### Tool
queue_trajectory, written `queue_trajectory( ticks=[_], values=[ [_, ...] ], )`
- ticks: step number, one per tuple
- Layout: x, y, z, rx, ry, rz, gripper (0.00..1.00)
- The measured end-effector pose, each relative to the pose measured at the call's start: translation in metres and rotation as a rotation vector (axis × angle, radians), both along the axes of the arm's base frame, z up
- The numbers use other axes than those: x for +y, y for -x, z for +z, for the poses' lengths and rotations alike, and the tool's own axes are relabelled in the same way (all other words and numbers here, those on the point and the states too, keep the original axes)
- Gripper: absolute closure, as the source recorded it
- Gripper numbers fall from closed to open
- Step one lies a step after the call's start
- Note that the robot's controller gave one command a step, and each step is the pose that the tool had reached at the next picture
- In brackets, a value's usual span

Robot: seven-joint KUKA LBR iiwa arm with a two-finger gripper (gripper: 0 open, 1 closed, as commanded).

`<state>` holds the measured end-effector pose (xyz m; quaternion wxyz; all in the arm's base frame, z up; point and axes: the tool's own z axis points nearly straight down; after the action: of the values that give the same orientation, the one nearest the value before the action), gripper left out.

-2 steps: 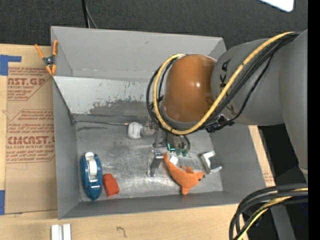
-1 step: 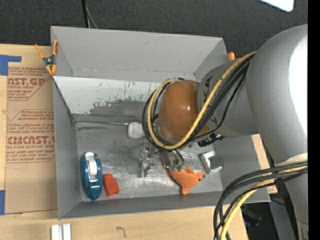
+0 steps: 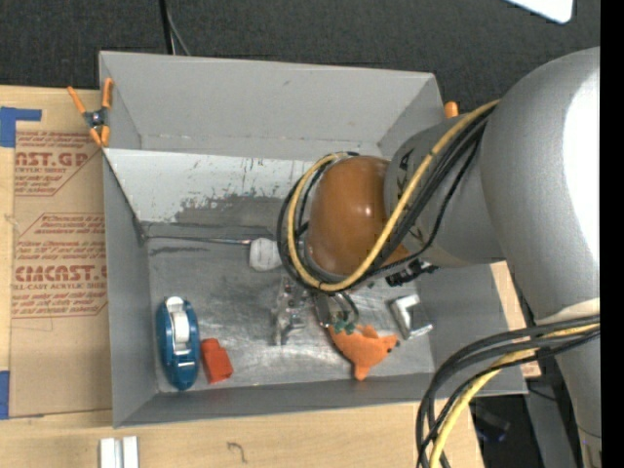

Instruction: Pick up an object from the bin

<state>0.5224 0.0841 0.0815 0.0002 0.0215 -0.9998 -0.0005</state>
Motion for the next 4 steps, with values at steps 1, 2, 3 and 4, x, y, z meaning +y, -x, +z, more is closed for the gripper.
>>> queue_trajectory(
  ticks=[1,2,3,4],
  values=[
    [-0.009,-0.009,0.111,-0.004,0.000,0.245,1.00],
    [-0.009,-0.009,0.111,-0.003,0.000,0.245,1.00],
    [-0.013,0.000,0.093,-0.008,0.000,0.348,1.00],
    [-0.016,0.026,0.066,-0.002,0.000,0.452,1.00]
  ],
)
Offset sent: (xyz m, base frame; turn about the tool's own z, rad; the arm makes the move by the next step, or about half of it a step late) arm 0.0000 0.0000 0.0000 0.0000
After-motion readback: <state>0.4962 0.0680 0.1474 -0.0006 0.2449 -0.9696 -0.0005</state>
